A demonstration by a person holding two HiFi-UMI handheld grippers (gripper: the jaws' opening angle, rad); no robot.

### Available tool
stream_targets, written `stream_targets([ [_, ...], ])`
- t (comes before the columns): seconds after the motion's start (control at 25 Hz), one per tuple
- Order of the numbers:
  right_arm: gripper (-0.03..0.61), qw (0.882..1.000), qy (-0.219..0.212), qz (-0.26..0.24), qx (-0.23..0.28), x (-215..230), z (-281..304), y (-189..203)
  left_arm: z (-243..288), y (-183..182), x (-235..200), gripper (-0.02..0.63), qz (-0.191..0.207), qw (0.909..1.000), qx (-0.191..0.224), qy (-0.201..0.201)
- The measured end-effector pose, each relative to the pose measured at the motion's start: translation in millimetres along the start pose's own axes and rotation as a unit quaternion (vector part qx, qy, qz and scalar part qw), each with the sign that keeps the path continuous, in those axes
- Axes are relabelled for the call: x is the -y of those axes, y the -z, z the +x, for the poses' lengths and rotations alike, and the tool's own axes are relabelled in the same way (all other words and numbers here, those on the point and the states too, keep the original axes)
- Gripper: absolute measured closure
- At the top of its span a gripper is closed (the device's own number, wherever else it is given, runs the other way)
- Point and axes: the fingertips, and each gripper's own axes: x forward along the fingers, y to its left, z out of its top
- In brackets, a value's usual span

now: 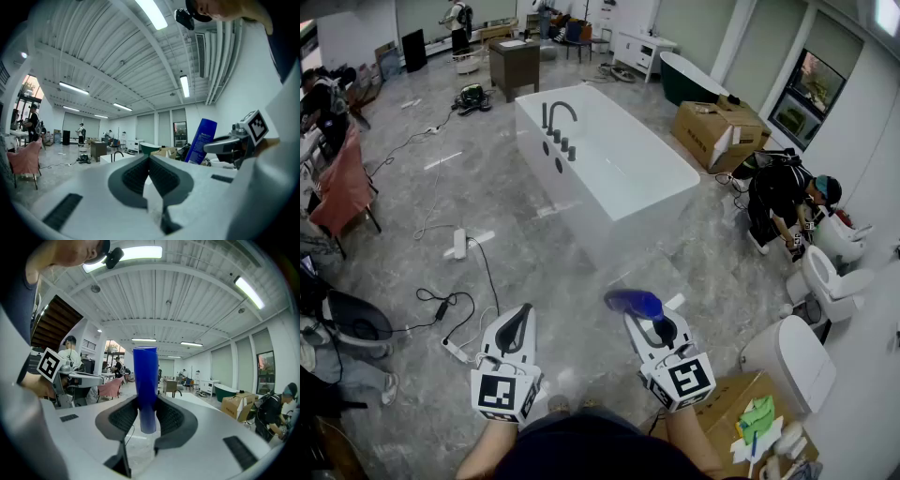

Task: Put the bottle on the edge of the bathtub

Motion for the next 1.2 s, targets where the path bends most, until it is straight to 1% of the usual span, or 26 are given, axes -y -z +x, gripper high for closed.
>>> stream_targets([
  [0.08, 0.442, 1.0, 0.0, 0.003, 0.001, -6.5, -16.2, 1.6, -10.8, -2.3, 10.4, 0.612, -0.01, 0.9997, -0.019, -0.006],
  [0.12, 0.442, 1.0, 0.0, 0.003, 0.003, -7.9, -22.9, 1.4, -14.5, -4.3, 15.9, 0.612, -0.009, 0.9997, -0.023, -0.005],
  [0.2, 0.44, 1.0, -0.001, 0.003, 0.007, -7.0, -31.9, -0.6, -17.6, -8.5, 27.0, 0.612, 0.001, 0.9999, -0.015, 0.0],
  [0.44, 0.44, 1.0, -0.013, 0.02, 0.021, 10.1, -36.1, -0.3, -7.1, -18.3, 45.5, 0.612, 0.002, 0.9999, 0.011, -0.004],
  [0.56, 0.442, 0.999, -0.02, 0.008, 0.023, 16.5, -35.6, -0.4, -5.0, -19.0, 49.4, 0.612, 0.005, 0.9998, 0.015, -0.012],
  [0.72, 0.443, 0.999, -0.03, 0.016, 0.03, 28.1, -27.3, 2.3, -0.6, -22.2, 50.9, 0.612, -0.003, 0.9993, 0.02, -0.031],
  [0.92, 0.445, 0.998, -0.042, 0.017, 0.041, 40.0, -5.8, 3.6, 12.8, -18.3, 40.8, 0.612, -0.002, 0.9985, 0.017, -0.052],
  [1.12, 0.445, 0.997, -0.054, 0.013, 0.049, 51.7, 30.9, -3.4, 38.7, -15.7, 12.0, 0.612, -0.015, 0.9969, 0.018, -0.075],
  [1.2, 0.445, 0.997, -0.058, 0.008, 0.051, 57.1, 51.0, -6.0, 55.0, -16.4, -2.8, 0.612, -0.013, 0.9966, 0.022, -0.079],
])
